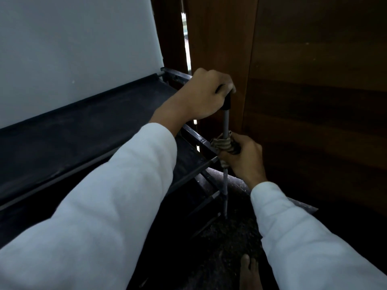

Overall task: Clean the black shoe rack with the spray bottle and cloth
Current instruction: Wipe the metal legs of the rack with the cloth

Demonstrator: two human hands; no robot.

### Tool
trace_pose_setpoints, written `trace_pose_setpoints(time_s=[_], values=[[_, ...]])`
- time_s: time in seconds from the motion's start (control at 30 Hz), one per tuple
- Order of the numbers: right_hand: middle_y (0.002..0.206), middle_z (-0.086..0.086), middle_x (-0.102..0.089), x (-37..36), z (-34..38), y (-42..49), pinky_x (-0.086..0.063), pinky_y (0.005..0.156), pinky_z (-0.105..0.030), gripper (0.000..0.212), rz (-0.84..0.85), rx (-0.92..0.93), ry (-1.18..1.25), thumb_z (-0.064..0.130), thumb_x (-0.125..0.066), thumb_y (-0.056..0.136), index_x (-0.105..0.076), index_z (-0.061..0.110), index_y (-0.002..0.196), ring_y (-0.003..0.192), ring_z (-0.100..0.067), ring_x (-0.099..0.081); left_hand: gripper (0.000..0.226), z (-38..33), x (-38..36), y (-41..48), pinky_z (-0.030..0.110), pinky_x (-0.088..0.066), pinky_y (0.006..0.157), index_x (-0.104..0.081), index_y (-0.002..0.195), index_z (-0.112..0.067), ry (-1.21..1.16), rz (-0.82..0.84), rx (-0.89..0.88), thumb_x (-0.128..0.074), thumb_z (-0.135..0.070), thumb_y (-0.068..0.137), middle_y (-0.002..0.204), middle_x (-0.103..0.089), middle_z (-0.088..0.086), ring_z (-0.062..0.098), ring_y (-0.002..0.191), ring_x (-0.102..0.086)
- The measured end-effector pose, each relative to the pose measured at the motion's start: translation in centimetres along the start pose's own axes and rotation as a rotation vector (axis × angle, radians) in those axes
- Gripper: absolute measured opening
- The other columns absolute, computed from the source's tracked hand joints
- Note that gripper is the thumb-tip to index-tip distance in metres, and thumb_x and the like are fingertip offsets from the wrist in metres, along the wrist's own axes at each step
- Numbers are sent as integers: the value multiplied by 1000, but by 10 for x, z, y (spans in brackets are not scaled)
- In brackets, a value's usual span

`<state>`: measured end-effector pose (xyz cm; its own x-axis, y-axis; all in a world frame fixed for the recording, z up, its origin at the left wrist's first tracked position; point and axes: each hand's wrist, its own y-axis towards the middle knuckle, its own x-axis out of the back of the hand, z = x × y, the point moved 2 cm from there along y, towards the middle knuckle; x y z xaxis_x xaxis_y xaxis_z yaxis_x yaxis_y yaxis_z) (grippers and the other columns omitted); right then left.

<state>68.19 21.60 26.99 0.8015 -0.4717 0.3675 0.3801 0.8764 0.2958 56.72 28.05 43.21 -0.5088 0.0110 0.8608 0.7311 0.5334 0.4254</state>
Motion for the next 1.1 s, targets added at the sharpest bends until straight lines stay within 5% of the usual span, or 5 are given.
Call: trace_pose_setpoints(time_s=[0.23, 0.4, 0.53, 0.7, 1.1], values=[[113, 4, -68, 21, 41, 14, -42, 81, 1, 49, -287, 171, 124, 14, -78, 81, -66, 26, 127, 99, -2, -64, 28, -5, -8, 0, 34, -47, 63, -62, 118, -6, 152, -17, -63, -41, -15, 102, 85, -64, 6, 14, 66, -55], [123, -12, -62, 1, 14, 5, -42, 88, -15, 53, -150, 88, -52, 7, -77, 81, -63, 11, 132, 108, -20, -61, 36, -7, -10, -5, 39, -52, 88, -54, 134, -9, 196, 14, -87, -44, -23, 103, 120, -64, 11, 21, 103, -62], [127, -17, -60, -13, -13, -12, -33, 84, 7, 54, -158, 57, -46, 0, -77, 80, -61, 4, 132, 108, -18, -59, 35, -14, -7, -12, 39, -42, 108, -59, 130, -6, 310, -81, -230, -51, -20, 99, 135, -59, 13, 24, 128, -52], [128, -15, -59, -26, -32, -30, -33, 91, -3, 49, -347, 12, -44, 5, -76, 79, -66, 11, 127, 112, -23, -60, 17, -28, -51, -63, 43, -51, 79, -71, 97, 3, 162, -449, -406, -56, -3, 92, 102, -70, 16, 28, 95, -65], [116, -18, -62, -55, -112, -67, -50, 96, -36, 40, -236, -170, -243, 13, -78, 82, -70, 11, 121, 105, -36, -61, 31, 44, -134, -87, 21, -53, 88, -59, 129, -17, -297, -73, 230, -48, -25, 101, 114, -67, -5, 1, 104, -61]])
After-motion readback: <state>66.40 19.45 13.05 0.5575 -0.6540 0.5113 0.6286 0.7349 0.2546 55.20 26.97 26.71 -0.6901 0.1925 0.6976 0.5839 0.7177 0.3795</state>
